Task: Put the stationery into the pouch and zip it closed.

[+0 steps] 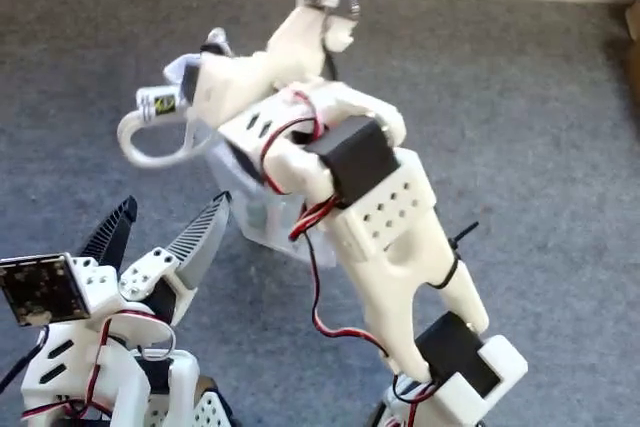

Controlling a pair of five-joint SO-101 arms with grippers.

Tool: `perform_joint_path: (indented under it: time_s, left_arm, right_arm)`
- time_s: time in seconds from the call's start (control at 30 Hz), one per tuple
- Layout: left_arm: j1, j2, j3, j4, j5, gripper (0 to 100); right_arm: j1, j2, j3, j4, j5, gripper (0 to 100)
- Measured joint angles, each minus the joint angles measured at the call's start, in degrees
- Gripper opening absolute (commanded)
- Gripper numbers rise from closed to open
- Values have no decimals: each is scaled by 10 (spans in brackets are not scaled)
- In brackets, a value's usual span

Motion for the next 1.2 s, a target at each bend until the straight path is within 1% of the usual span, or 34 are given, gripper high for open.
perform_joint_path:
  time_s: [0.17, 0.27, 0.47, 0.67, 0.8, 0.9, 1.07, 1.2]
  left_arm:
    - [0, 0, 0, 0, 27, 377]
    - [0, 0, 0, 0, 47, 377]
    - [1, 0, 0, 0, 69, 377]
    - [5, 0, 0, 33, 69, 377]
    - [-29, 0, -2, 38, 69, 377]
    - [-36, 0, -13, 48, 69, 377]
    - [10, 0, -58, 88, 69, 377]
    - [19, 0, -65, 91, 69, 377]
  right_arm:
    - [-69, 0, 0, 43, 32, 5]
    - [-85, 0, 0, 51, 36, 5]
    - [-88, 0, 0, 51, 37, 5]
    - [-89, -1, -1, 100, 37, 5]
    - [-90, -1, -1, 110, 37, 5]
    - [-92, -2, -2, 119, 37, 5]
    - [-111, -2, -2, 124, 37, 5]
    - [-122, -8, -2, 125, 37, 5]
